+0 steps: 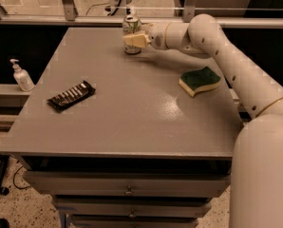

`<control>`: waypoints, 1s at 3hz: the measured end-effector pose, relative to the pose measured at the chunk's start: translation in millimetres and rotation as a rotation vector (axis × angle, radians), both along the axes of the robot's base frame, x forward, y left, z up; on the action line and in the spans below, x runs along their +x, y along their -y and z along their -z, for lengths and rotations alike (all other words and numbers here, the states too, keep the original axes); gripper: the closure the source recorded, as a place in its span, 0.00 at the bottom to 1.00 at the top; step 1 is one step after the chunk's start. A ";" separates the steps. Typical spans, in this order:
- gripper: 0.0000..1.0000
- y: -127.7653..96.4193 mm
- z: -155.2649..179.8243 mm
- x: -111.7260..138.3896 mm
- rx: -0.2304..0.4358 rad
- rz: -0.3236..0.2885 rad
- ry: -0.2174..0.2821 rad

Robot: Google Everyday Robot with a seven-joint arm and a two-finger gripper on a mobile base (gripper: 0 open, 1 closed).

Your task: Pick 7up can

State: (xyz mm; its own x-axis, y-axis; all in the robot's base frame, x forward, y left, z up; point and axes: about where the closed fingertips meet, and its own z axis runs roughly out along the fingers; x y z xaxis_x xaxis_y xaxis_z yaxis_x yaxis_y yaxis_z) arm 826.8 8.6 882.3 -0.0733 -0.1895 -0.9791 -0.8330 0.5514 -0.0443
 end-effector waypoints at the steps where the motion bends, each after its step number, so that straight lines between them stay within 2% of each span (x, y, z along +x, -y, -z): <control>1: 0.63 -0.7 -6.5 -4.1 0.031 -0.015 0.009; 2: 0.87 -1.9 -17.5 -11.7 0.056 -0.050 0.027; 3: 1.00 6.9 -44.9 -17.4 0.080 -0.084 0.078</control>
Offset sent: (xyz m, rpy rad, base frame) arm -0.0220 -0.0046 0.0335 0.0856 -0.0532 0.0886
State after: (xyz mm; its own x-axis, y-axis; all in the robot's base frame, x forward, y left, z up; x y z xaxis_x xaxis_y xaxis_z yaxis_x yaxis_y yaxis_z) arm 809.4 1.7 927.3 0.0168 -0.1126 -0.9935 -0.8719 0.4847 -0.0697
